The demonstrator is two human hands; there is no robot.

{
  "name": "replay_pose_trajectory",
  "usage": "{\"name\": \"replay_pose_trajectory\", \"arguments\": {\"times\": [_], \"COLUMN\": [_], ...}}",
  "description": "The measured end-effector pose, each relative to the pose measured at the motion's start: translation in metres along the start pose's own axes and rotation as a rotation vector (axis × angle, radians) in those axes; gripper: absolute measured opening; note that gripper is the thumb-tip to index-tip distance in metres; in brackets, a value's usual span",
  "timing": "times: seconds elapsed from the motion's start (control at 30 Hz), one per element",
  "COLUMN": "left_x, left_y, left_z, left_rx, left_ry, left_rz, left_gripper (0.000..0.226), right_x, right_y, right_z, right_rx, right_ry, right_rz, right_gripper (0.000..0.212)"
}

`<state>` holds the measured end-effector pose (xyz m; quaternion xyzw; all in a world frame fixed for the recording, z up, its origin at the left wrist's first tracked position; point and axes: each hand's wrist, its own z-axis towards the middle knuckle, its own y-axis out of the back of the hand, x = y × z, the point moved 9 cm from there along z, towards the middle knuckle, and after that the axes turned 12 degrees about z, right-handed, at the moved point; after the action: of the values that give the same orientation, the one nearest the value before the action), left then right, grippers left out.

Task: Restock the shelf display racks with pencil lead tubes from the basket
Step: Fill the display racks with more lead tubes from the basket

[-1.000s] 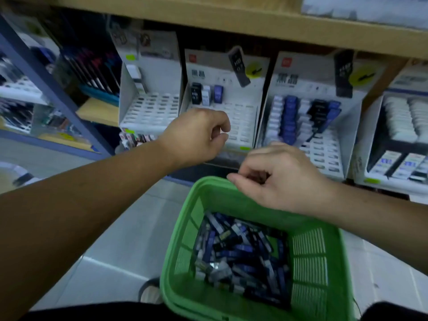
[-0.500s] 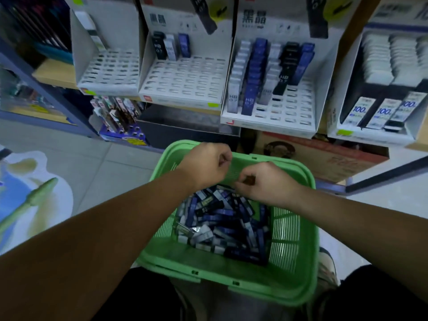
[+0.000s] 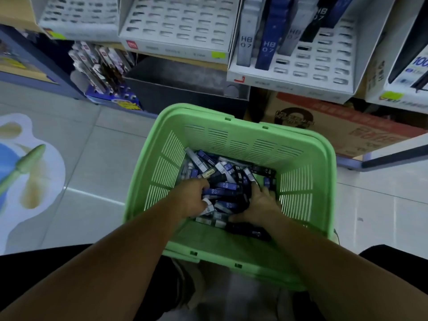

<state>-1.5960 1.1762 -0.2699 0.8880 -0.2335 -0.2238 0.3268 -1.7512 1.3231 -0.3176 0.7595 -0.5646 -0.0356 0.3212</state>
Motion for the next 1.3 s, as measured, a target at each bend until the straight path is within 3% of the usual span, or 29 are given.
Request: {"name": "replay_pose_trajectory", "arguments": {"times": [0.07, 0.2, 0.33, 0.43, 0.57, 0.7, 0.83, 1.0, 1.13, 1.2, 1.3], "left_x": [0.009, 0.016, 0.013, 0.006, 0.003, 0.000, 0.001, -0.004, -0.007, -0.007, -0.009], "left_y": [-0.006, -0.010, -0.011, -0.007, -0.002, 0.000, -0.004, -0.007, -0.010, -0.011, -0.015], "left_z": [-0.002, 0.002, 0.009, 0.019, 0.036, 0.052, 0.059, 0.065, 0.072, 0.073, 0.073], "left_rx": [0.026, 0.038, 0.023, -0.034, -0.118, -0.164, -0.207, -0.202, -0.172, -0.143, -0.104], "left_ry": [0.024, 0.049, 0.028, 0.003, 0.023, 0.128, 0.227, 0.232, 0.188, 0.181, 0.177], "left_rz": [-0.037, -0.092, -0.033, 0.077, 0.198, 0.162, 0.124, 0.107, 0.084, 0.099, 0.081], "left_gripper": [0.059, 0.063, 0.066, 0.069, 0.098, 0.119, 0.128, 0.111, 0.095, 0.092, 0.085], "right_x": [0.008, 0.009, 0.003, 0.003, 0.021, 0.027, 0.028, 0.038, 0.039, 0.033, 0.025], "right_y": [0.000, 0.000, 0.005, 0.006, 0.007, 0.026, 0.032, 0.024, 0.026, 0.029, 0.033], "right_z": [-0.001, 0.009, 0.018, 0.024, 0.024, 0.020, 0.007, -0.003, -0.015, -0.017, -0.018], "right_rx": [-0.051, -0.095, -0.039, 0.015, 0.064, 0.006, 0.046, 0.194, 0.280, 0.259, 0.204], "right_ry": [0.054, 0.088, 0.029, -0.008, 0.046, 0.027, -0.022, -0.096, -0.117, -0.135, -0.092], "right_rz": [-0.090, -0.067, 0.279, 0.381, 0.449, 0.570, 0.854, 1.251, 1.339, 1.326, 1.063], "right_gripper": [0.142, 0.119, 0.092, 0.070, 0.039, 0.028, 0.022, 0.026, 0.023, 0.022, 0.014]}}
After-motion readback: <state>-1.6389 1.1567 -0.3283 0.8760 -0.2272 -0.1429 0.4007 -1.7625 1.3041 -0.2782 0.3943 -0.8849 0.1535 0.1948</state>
